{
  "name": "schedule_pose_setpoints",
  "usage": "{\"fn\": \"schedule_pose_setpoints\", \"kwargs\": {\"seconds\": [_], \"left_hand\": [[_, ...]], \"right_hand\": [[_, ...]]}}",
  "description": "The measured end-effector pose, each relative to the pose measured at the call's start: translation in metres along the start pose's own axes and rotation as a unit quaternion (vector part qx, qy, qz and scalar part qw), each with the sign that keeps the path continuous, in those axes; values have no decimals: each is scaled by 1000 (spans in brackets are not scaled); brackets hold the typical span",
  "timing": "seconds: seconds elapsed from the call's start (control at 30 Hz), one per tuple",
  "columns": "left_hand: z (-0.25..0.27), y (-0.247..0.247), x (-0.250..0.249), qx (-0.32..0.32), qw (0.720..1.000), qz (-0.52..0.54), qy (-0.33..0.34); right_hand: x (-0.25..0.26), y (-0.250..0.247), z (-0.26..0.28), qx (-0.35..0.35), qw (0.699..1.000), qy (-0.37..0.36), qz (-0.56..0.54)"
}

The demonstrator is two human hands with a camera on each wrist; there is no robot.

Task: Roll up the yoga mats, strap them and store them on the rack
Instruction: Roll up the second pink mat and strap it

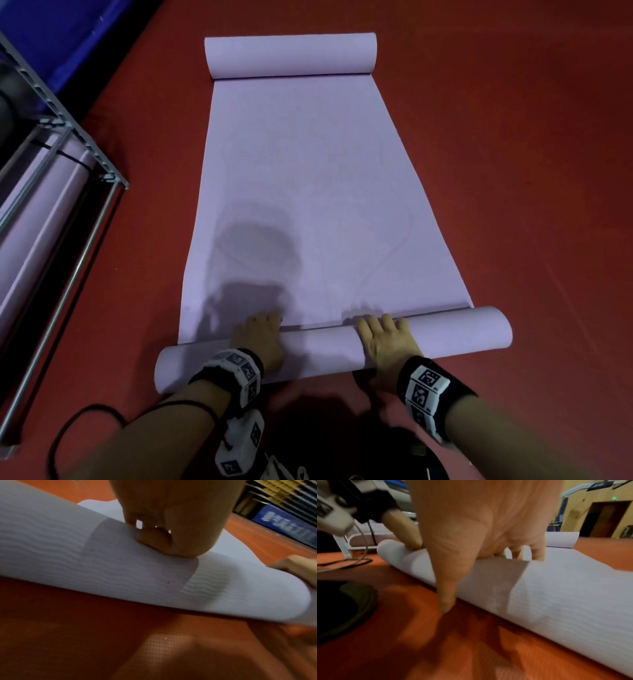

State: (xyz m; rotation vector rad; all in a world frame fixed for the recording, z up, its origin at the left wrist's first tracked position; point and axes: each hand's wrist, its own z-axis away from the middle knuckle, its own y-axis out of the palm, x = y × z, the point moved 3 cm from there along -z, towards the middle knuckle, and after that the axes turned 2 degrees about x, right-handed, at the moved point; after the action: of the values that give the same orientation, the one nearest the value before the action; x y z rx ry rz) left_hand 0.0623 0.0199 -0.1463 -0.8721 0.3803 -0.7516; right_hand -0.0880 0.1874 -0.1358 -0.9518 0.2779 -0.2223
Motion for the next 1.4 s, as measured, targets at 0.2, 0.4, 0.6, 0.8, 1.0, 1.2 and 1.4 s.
{"fn": "schedule_pose_setpoints", "kwargs": {"seconds": [0.2,0.4,0.6,0.8,1.0,1.2,1.4], "left_hand": [[26,-1,-6,-68,994,-35,79],[31,14,0,-39,986,-135,85],[17,10,-1,-63,987,-112,97],[5,6,7,32,993,-26,113],[-6,-9,9,112,984,49,130],[-6,-4,11,-27,988,15,154],[20,-5,30,-185,958,-22,218]], "right_hand": [[-9,-7,-17,-12,998,24,-65],[-19,-20,-22,6,994,5,-108],[-27,-26,-24,36,992,7,-124],[-25,-24,-13,104,981,14,-160],[7,-18,2,14,1000,-10,14],[18,-10,-6,-34,999,2,-39],[-4,-20,-33,-37,990,-12,-138]]}}
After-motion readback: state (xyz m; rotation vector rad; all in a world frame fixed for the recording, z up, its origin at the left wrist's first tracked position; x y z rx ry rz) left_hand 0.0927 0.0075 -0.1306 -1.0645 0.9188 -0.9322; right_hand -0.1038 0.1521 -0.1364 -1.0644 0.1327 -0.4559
